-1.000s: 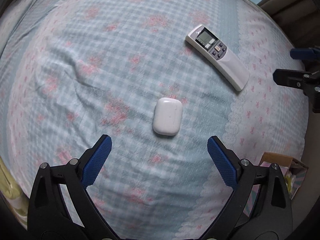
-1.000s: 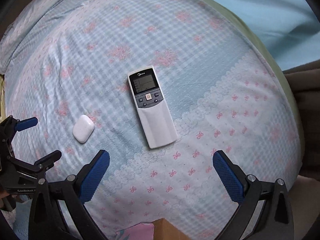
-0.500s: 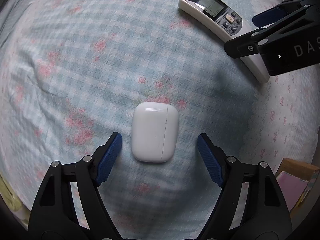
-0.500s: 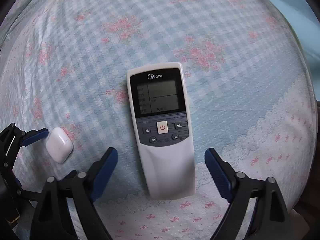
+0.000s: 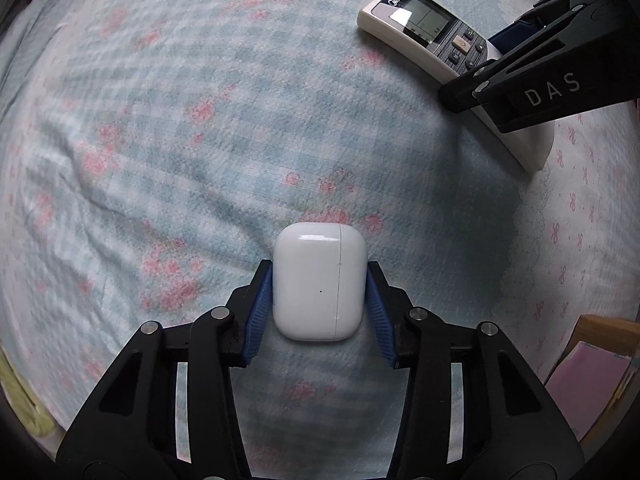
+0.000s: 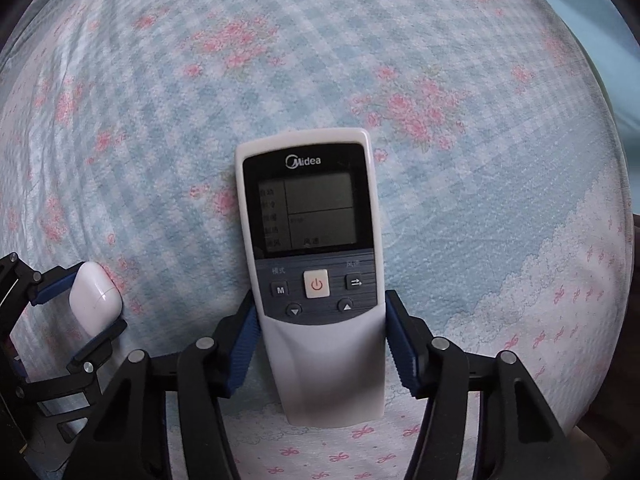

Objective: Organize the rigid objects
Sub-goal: 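Grasp the earbud case with the left gripper while the right grasps the remote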

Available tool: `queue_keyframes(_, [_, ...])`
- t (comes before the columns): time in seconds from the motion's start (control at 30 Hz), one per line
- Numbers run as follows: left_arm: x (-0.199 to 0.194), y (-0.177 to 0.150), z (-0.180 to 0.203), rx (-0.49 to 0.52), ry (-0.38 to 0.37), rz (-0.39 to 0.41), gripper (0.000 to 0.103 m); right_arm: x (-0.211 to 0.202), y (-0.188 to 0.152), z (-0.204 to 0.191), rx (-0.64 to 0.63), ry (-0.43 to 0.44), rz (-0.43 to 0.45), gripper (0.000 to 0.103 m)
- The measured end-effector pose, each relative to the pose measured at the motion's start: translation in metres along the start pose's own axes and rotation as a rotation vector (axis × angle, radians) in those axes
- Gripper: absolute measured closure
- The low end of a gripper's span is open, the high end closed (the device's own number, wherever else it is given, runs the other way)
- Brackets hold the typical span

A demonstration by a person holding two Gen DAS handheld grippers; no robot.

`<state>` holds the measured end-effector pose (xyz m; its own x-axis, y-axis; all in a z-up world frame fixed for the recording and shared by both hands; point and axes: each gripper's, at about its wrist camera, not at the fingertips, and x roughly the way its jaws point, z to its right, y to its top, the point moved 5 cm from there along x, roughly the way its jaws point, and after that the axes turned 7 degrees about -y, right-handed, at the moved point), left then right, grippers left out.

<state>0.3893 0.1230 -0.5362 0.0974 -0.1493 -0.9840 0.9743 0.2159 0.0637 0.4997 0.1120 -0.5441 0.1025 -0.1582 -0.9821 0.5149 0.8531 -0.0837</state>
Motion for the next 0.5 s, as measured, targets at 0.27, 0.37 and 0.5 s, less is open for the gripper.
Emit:
queue_keyframes(0.27, [-0.019,-0.001,-0.010,-0.008,-0.035,0.030,0.062,-0.010,-0.010,0.000,0.034,0.019,0.005,0.048])
queue_keyframes(0.37, [-0.035,0.000,-0.013,-0.016,-0.063,0.055,0.062,-0.023,-0.020,0.004,0.074,0.036,0.020,0.048])
queue_keyframes(0.5, [-0.059,0.003,-0.014,-0.015,-0.095,0.089,0.062,-0.045,-0.035,0.007,0.154,0.084,0.052,0.049])
